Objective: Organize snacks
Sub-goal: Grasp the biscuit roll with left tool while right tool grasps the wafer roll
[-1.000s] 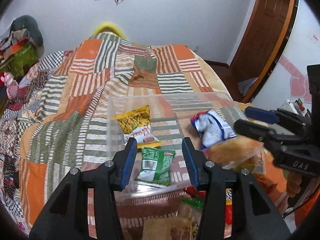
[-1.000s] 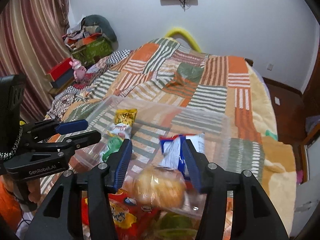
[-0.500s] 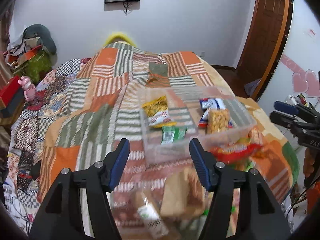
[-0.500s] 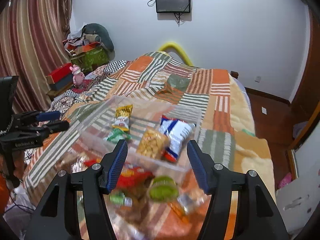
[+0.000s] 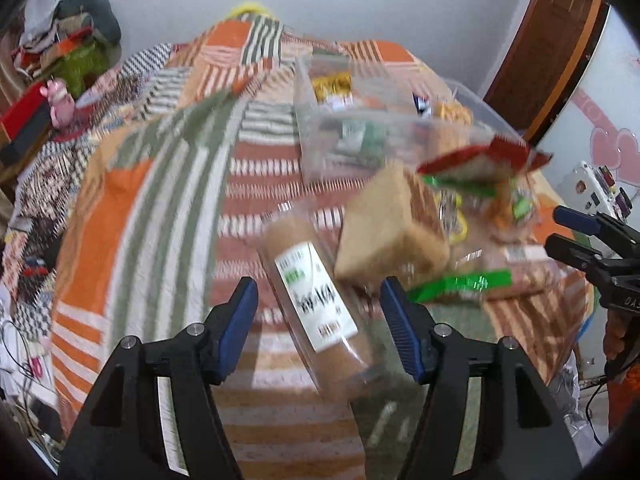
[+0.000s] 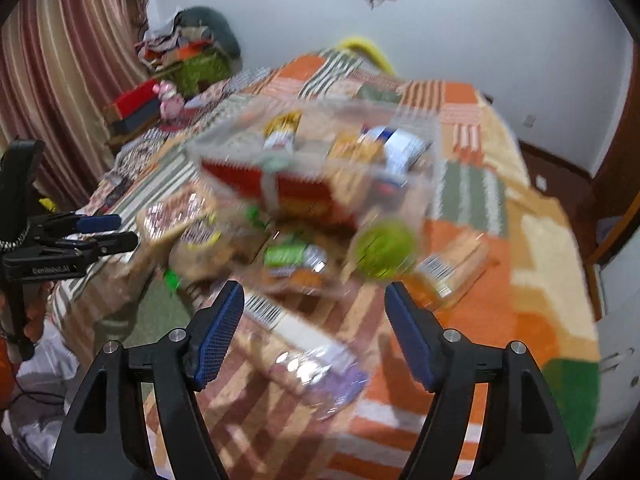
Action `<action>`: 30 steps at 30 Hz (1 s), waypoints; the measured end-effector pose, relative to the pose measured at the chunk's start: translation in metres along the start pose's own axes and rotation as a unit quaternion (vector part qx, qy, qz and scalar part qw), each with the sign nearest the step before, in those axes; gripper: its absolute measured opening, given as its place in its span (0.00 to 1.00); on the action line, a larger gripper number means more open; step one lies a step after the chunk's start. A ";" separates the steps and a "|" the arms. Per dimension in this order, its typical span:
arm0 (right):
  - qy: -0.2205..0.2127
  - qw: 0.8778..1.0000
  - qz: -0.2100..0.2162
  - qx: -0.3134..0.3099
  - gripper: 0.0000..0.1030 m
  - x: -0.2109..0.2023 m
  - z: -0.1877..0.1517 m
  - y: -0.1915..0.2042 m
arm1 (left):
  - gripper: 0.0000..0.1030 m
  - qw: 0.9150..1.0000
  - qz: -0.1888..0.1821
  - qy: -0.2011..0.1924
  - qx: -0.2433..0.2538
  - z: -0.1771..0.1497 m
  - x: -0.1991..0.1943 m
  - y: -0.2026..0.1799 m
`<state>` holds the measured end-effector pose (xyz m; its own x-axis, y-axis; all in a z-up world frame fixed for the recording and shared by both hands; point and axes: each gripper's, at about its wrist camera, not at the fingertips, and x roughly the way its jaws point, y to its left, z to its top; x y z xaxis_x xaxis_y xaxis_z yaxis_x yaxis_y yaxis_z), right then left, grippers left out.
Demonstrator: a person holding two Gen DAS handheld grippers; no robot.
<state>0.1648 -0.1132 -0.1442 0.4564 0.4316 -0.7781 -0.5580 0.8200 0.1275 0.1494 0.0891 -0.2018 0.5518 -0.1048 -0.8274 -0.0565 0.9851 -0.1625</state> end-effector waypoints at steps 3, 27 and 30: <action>0.020 1.000 0.011 0.001 0.68 0.014 -0.003 0.004 | 0.61 1.000 -0.001 0.017 -0.003 -0.006 0.014 -0.002; 0.042 0.998 0.029 -0.043 0.47 0.034 -0.015 0.036 | 0.55 0.999 0.039 -0.007 -0.007 -0.012 0.033 0.024; 0.041 0.998 0.032 -0.042 0.43 0.032 -0.015 0.039 | 0.40 0.999 0.036 -0.015 -0.009 -0.015 0.031 0.026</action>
<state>0.1470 -0.0728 -0.1736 0.3622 0.4469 -0.8180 -0.6415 0.7562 0.1291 0.1530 0.1090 -0.2396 0.5707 -0.0302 -0.8206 -0.1116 0.9872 -0.1140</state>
